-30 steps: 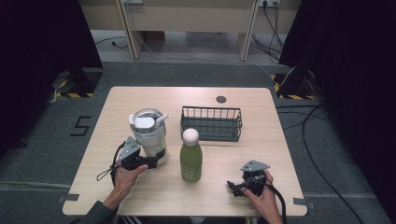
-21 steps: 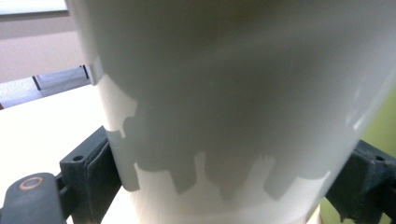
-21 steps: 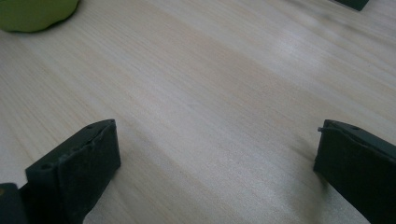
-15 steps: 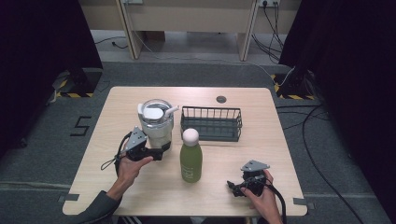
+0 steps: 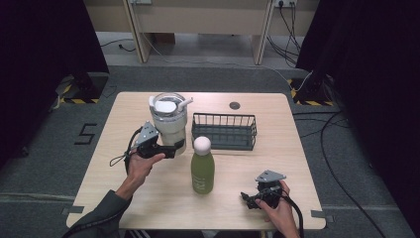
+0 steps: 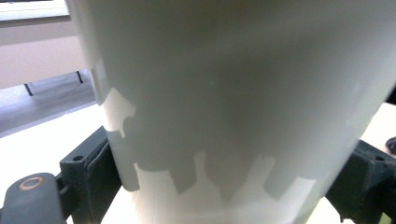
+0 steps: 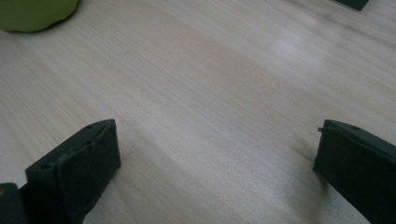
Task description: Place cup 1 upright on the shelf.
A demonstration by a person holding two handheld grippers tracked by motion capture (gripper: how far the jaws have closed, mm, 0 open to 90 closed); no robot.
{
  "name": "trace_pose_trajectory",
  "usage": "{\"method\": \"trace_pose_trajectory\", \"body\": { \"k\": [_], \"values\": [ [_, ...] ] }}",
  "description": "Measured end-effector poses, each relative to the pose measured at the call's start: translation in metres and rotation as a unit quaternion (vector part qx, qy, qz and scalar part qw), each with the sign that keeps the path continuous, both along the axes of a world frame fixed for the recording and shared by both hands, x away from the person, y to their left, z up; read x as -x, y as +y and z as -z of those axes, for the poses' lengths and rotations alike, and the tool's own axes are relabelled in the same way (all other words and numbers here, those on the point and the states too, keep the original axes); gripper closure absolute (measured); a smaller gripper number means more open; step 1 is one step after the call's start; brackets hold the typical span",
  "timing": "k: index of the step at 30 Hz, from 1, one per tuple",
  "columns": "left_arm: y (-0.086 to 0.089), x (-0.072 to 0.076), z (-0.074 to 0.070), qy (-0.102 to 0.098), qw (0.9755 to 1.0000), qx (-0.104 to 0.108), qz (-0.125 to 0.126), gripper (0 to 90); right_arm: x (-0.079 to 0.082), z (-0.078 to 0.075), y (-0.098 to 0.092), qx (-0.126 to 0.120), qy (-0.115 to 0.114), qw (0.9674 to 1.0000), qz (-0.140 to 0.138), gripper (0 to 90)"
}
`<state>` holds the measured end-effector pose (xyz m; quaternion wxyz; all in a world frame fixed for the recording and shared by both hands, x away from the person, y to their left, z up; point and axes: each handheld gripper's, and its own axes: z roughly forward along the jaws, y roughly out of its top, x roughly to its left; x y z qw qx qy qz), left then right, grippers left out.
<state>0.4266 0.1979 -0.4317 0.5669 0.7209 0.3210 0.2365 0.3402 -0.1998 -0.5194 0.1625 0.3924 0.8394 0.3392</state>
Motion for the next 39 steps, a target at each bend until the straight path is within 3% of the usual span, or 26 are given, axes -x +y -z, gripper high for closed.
{"method": "trace_pose_trajectory", "body": {
  "k": [8,16,17,19,21,29,30,33,34,35,39],
  "values": [
    [-0.012,-0.013,-0.022,-0.001,0.9999,0.003,0.011,11.1,0.000,0.000,0.000,-0.001,0.001,1.0000,0.001,0.5],
    [-0.021,-0.027,-0.034,0.002,0.9999,0.005,0.016,11.1,0.000,0.000,0.000,0.000,0.001,1.0000,0.000,0.5],
    [-0.025,-0.030,-0.036,0.007,0.9997,0.019,0.016,11.1,0.000,0.000,0.000,0.000,0.001,1.0000,0.000,0.5],
    [-0.027,-0.034,-0.038,0.008,0.9997,0.016,0.018,11.1,0.000,0.000,0.000,0.000,0.001,1.0000,0.000,0.5],
    [-0.027,-0.036,-0.040,0.008,0.9997,0.005,0.022,11.1,0.000,0.000,0.000,0.001,0.001,1.0000,-0.001,0.5],
    [-0.043,-0.046,-0.047,0.007,0.9995,0.019,0.025,11.1,0.000,0.000,0.000,0.001,0.000,1.0000,-0.001,0.5],
    [-0.044,-0.048,-0.048,0.006,0.9996,0.004,0.027,11.1,0.000,0.000,0.000,0.001,0.000,1.0000,-0.001,0.5],
    [-0.050,-0.054,-0.049,0.004,0.9996,-0.002,0.027,11.1,0.000,0.000,0.000,0.001,0.000,1.0000,-0.001,0.5],
    [-0.052,-0.058,-0.049,-0.009,0.9993,-0.016,0.032,11.1,0.000,0.000,0.000,0.001,0.000,1.0000,-0.001,0.5],
    [-0.055,-0.057,-0.048,0.006,0.9996,-0.001,0.029,11.1,0.000,0.000,0.000,0.001,0.000,1.0000,-0.001,0.5],
    [-0.068,-0.066,-0.046,0.009,0.9995,0.002,0.032,11.1,0.000,0.000,0.000,0.001,0.000,1.0000,-0.001,0.5]
  ]
}}
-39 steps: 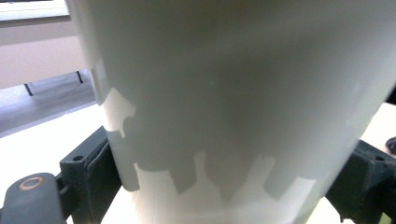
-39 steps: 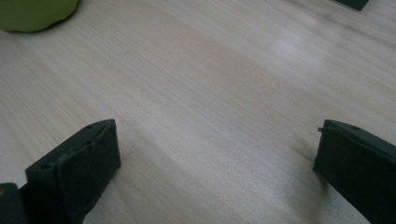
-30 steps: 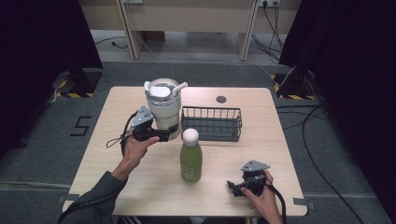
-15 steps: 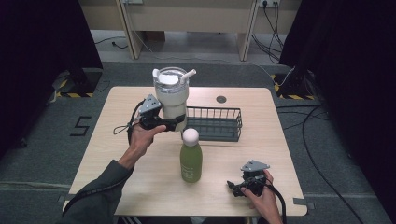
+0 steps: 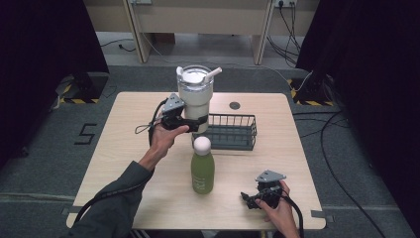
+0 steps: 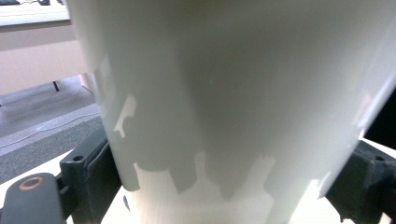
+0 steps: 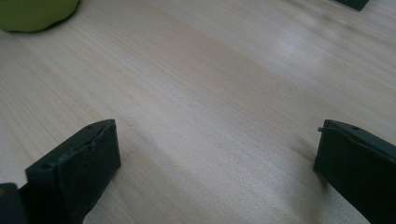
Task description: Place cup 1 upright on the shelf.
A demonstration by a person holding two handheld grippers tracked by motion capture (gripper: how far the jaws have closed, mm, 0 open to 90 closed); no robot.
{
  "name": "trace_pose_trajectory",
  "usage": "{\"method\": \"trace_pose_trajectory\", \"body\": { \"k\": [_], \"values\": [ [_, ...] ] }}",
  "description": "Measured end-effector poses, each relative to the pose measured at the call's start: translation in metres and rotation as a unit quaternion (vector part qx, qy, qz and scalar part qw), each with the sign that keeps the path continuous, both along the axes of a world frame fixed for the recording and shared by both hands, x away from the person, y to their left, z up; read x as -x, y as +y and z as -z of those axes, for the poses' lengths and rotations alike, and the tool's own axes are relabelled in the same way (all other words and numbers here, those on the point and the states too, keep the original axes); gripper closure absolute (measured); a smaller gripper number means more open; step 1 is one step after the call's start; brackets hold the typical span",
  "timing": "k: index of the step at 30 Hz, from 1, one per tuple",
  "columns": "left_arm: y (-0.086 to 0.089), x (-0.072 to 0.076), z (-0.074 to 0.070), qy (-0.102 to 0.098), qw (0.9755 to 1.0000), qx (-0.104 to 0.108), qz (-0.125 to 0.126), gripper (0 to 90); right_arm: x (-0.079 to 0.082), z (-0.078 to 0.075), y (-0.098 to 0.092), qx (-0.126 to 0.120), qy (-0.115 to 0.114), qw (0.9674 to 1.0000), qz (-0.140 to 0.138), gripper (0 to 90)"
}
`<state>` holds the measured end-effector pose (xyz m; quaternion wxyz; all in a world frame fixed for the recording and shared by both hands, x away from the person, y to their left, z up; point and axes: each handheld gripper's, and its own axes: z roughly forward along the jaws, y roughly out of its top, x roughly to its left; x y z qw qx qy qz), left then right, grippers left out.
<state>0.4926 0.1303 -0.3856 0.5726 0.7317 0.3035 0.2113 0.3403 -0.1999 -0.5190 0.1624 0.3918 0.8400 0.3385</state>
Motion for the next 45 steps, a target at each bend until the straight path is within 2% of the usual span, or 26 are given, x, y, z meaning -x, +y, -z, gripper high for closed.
{"method": "trace_pose_trajectory", "body": {
  "k": [10,17,30,33,36,39,45],
  "values": [
    [-0.024,-0.020,0.009,0.006,0.9998,0.002,0.017,11.1,0.000,0.000,0.000,-0.001,-0.001,1.0000,0.000,0.5],
    [-0.025,-0.028,0.017,0.011,0.9999,0.007,0.012,11.1,0.000,0.000,0.000,0.000,0.000,1.0000,0.000,0.5],
    [-0.028,-0.034,0.028,0.012,0.9998,0.014,0.008,11.1,0.000,0.000,0.000,-0.001,0.001,1.0000,0.000,0.5],
    [-0.028,-0.035,0.031,0.010,0.9999,0.008,0.006,11.1,0.000,0.000,0.000,0.000,0.001,1.0000,0.000,0.5],
    [-0.029,-0.035,0.034,0.013,0.9998,0.012,0.007,11.1,0.000,0.000,0.000,-0.001,0.001,1.0000,0.000,0.5],
    [-0.031,-0.035,0.038,0.007,0.9999,0.005,0.007,11.1,0.000,0.000,0.000,0.000,0.000,1.0000,0.000,0.5],
    [-0.034,-0.035,0.045,0.012,0.9999,0.004,0.011,11.0,0.000,0.000,0.000,0.000,0.000,1.0000,0.000,0.5]
  ]
}}
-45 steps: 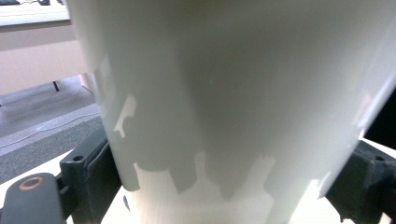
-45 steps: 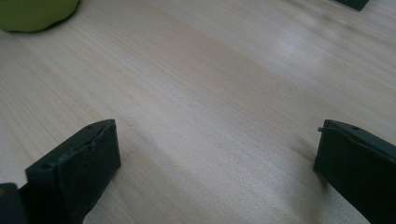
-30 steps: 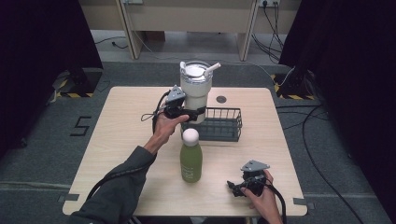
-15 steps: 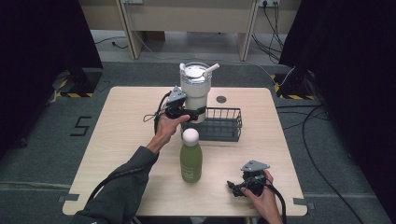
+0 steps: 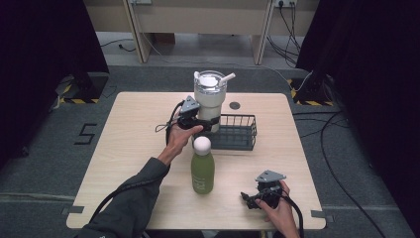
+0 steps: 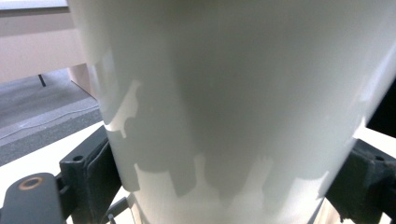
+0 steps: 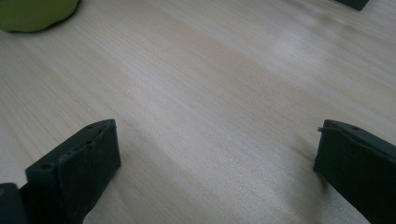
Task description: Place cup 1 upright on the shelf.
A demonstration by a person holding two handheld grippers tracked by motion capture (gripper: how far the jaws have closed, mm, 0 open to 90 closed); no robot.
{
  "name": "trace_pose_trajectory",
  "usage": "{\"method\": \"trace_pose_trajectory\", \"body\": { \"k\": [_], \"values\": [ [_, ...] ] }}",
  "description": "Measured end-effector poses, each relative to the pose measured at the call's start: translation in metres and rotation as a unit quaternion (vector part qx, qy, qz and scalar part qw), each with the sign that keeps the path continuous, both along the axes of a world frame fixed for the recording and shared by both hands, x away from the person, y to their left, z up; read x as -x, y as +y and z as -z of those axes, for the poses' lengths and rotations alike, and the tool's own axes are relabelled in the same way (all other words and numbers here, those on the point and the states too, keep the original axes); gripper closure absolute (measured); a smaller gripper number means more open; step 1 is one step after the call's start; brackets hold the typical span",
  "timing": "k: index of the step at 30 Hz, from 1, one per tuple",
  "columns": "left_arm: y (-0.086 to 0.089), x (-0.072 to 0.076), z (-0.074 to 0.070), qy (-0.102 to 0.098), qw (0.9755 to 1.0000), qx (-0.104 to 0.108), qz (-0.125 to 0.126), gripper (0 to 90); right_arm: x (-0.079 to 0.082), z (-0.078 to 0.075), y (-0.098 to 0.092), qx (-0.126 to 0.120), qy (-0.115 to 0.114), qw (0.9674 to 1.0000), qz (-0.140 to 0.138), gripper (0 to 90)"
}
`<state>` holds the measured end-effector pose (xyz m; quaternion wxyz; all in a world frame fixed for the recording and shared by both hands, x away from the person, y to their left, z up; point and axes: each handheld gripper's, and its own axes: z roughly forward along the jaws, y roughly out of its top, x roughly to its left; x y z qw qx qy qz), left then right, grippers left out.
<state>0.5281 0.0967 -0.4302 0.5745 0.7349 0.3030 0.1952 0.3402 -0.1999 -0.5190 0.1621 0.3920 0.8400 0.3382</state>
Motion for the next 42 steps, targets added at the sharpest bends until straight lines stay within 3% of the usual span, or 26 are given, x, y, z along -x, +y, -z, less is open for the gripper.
{"method": "trace_pose_trajectory", "body": {
  "k": [5,13,22,33,42],
  "values": [
    [0.000,-0.001,0.008,0.004,1.0000,-0.002,0.000,11.1,0.000,0.000,0.000,-0.001,0.000,1.0000,0.000,0.5],
    [0.002,-0.004,0.021,0.016,0.9998,0.013,-0.007,11.1,0.000,0.000,0.000,0.000,-0.001,1.0000,0.000,0.5],
    [0.001,-0.002,0.031,0.016,0.9998,0.012,-0.009,11.0,0.000,0.000,0.000,0.000,-0.001,1.0000,0.000,0.5],
    [0.000,0.001,0.035,-0.001,0.9999,0.010,-0.011,10.9,0.000,0.000,0.000,-0.001,-0.001,1.0000,0.000,0.5],
    [-0.002,0.006,0.036,-0.018,0.9997,-0.011,-0.008,10.7,0.000,0.000,0.000,-0.001,-0.001,1.0000,0.000,0.5]
  ]
}}
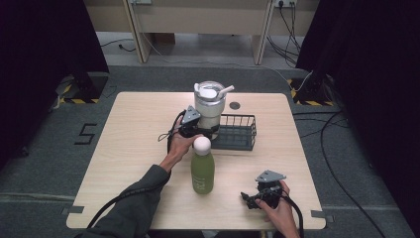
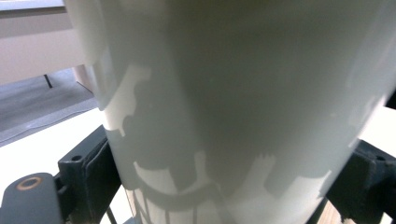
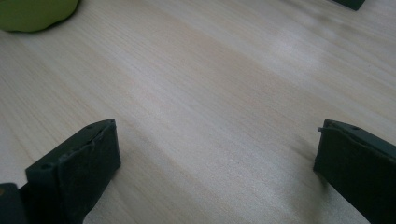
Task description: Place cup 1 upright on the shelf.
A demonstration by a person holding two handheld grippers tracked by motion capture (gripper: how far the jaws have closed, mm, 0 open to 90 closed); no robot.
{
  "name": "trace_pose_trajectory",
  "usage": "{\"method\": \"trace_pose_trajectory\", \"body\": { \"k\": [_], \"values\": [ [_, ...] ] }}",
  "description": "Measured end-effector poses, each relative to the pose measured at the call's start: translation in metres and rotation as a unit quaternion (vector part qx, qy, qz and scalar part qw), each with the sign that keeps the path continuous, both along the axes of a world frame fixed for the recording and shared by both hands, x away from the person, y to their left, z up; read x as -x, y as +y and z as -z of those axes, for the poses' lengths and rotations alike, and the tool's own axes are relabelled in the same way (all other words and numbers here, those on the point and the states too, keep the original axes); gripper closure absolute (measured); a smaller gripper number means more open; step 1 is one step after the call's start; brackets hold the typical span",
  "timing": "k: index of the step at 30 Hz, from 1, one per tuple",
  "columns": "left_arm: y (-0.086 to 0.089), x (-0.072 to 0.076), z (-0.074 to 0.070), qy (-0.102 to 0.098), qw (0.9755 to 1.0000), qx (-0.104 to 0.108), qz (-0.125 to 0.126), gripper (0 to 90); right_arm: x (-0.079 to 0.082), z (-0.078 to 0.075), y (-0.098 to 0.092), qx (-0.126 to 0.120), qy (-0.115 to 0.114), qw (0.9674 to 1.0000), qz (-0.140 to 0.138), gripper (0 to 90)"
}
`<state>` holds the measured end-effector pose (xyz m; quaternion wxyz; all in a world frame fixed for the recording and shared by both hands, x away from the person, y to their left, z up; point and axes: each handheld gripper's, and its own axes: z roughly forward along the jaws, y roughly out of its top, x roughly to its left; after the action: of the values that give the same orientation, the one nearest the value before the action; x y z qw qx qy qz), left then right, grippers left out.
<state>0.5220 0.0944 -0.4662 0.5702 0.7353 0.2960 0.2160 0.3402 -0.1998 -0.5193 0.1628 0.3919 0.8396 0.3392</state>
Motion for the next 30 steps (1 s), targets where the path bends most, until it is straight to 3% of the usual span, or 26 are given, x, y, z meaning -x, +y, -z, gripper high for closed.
{"method": "trace_pose_trajectory", "body": {
  "k": [9,17,30],
  "values": [
    [0.0007,0.0007,0.0009,0.002,0.9999,0.013,-0.002,9.7,0.0000,0.0000,0.0000,0.000,0.000,1.0000,0.000,0.5],
    [0.0022,0.0026,0.0003,-0.007,1.0000,0.001,-0.002,9.8,0.0000,0.0000,0.0000,0.000,0.000,1.0000,0.000,0.5],
    [0.0090,0.0089,0.0003,-0.011,0.9999,0.007,-0.002,9.3,0.0000,0.0000,0.0000,0.000,0.000,1.0000,0.000,0.5]
  ]
}}
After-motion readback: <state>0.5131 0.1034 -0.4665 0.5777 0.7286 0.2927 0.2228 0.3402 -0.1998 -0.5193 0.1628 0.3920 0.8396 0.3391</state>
